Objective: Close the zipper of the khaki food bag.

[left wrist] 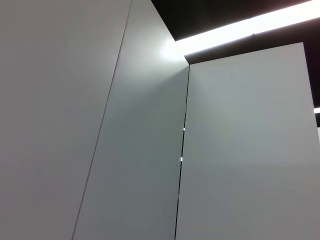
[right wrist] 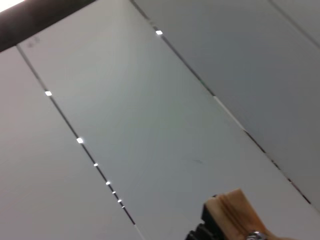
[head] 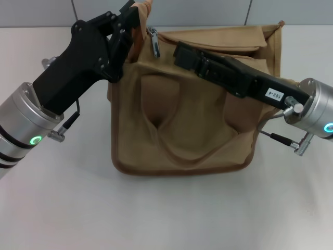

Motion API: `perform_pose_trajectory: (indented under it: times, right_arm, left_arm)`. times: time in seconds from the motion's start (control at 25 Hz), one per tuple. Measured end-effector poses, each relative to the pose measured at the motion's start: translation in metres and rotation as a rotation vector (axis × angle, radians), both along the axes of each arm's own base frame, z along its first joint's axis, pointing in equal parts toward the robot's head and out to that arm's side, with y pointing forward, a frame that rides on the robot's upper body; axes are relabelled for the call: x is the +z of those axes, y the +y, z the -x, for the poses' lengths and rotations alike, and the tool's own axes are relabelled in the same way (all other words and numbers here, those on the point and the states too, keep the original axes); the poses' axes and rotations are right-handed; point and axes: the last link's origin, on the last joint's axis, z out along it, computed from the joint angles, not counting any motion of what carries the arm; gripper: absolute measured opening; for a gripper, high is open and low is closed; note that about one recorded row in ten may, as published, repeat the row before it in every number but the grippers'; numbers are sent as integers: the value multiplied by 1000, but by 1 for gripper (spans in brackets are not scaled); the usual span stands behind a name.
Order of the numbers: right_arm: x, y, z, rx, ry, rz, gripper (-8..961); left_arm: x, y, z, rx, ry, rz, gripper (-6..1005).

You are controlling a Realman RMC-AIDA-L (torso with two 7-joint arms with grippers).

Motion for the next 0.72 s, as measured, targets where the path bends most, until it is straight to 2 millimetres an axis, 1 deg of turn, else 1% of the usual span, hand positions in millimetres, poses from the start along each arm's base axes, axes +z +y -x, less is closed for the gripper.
perform_pose_trajectory:
  times: [0.16,0.4,0.72]
  right_arm:
    - [-2,2,0,-11,-9,6,598]
    - [-8,6,11,13,-18,26,597]
    - [-10,8,18,35,-17,39,595]
  left_arm:
    - [-1,0,-1,-6,1,6,57]
    - [-1,0,-2,-7,1,8,58]
    - [-2,1,-3,-8,3,8,59]
